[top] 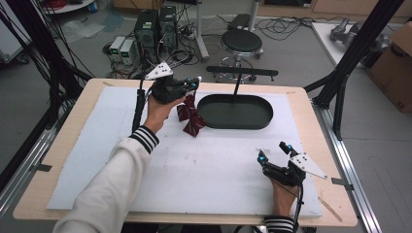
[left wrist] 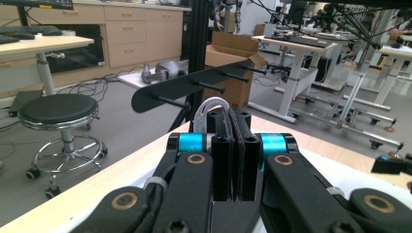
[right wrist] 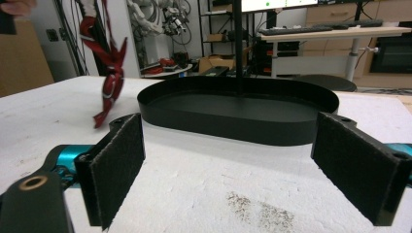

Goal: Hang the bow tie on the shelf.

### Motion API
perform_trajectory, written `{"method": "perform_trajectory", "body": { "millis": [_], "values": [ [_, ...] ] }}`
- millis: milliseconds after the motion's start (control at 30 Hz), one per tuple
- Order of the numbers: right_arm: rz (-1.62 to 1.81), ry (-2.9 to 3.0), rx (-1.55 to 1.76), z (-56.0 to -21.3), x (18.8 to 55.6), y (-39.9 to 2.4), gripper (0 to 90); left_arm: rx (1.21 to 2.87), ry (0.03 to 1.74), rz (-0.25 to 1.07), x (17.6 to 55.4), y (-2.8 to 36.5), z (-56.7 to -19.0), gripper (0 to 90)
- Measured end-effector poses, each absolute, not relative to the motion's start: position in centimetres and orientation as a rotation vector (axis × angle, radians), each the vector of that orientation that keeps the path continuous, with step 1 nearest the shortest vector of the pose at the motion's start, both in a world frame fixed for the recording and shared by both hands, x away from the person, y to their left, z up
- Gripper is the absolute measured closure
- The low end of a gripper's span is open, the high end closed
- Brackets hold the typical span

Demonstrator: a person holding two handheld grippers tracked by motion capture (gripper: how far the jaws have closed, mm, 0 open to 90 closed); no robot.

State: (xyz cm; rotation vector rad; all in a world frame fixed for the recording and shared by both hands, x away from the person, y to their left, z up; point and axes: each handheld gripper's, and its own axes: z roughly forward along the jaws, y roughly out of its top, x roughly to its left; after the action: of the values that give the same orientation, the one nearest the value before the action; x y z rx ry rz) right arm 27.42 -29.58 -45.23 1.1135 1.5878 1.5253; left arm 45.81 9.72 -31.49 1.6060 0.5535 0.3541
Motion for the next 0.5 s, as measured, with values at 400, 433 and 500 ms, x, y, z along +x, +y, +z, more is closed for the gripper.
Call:
{"method": "perform_trajectory", "body": {
  "millis": [400, 433, 500],
  "values": [
    [1.529, 1.586, 1.116, -45.2, 27.4, -29.7, 11.3, 1.633, 0.555, 0.383, 48.1, 7.5, -29.9, 87.6],
    [1.529, 1.587, 1.115, -45.2, 27.4, -29.7, 11.3, 1.638, 0.552, 0.393, 48.2, 7.3, -29.7, 87.6],
    [1.529, 1.586, 1.116, -45.2, 27.4, -29.7, 11.3, 1.635, 0.552, 0.398, 48.6, 7.2, -29.1, 87.6]
  ]
}}
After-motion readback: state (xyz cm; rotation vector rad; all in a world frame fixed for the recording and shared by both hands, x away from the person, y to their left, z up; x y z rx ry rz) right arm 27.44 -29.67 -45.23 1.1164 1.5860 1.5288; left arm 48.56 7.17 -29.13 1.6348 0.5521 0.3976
